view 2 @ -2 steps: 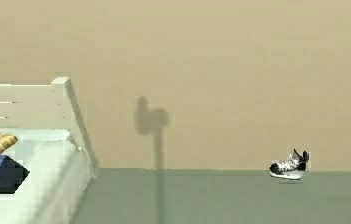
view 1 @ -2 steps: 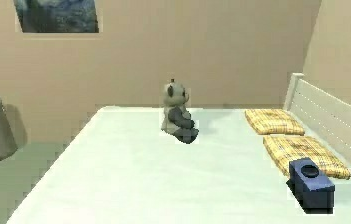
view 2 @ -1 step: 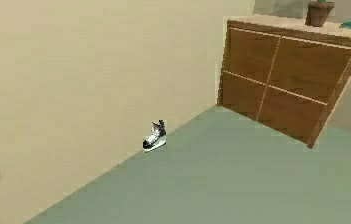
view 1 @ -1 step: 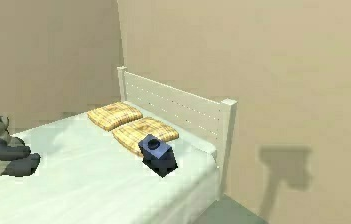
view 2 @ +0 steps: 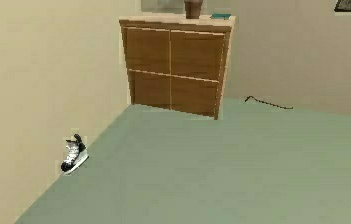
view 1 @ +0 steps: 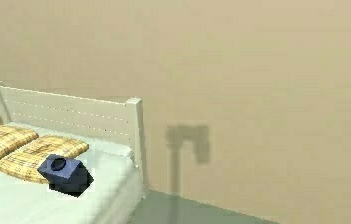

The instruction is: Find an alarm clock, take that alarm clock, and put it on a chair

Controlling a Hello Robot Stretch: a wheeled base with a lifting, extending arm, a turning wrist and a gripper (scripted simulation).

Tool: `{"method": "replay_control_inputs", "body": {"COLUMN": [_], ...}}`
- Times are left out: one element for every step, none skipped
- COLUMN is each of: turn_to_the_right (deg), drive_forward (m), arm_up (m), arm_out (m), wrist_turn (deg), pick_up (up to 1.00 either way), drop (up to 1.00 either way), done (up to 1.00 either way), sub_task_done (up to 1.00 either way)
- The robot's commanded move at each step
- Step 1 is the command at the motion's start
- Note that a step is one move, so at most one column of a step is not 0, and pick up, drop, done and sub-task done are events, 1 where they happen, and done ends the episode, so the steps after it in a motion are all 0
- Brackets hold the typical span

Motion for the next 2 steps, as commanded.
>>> {"method": "replay_control_inputs", "body": {"turn_to_the_right": [0.0,3.0], "drive_forward": [1.0,0.0], "arm_up": [0.0,0.0], "arm_out": [0.0,0.0], "wrist_turn": [0.0,0.0], "pick_up": [0.0,0.0], "drop": [0.0,0.0], "done": [0.0,0.0], "sub_task_done": [0.0,0.0]}}
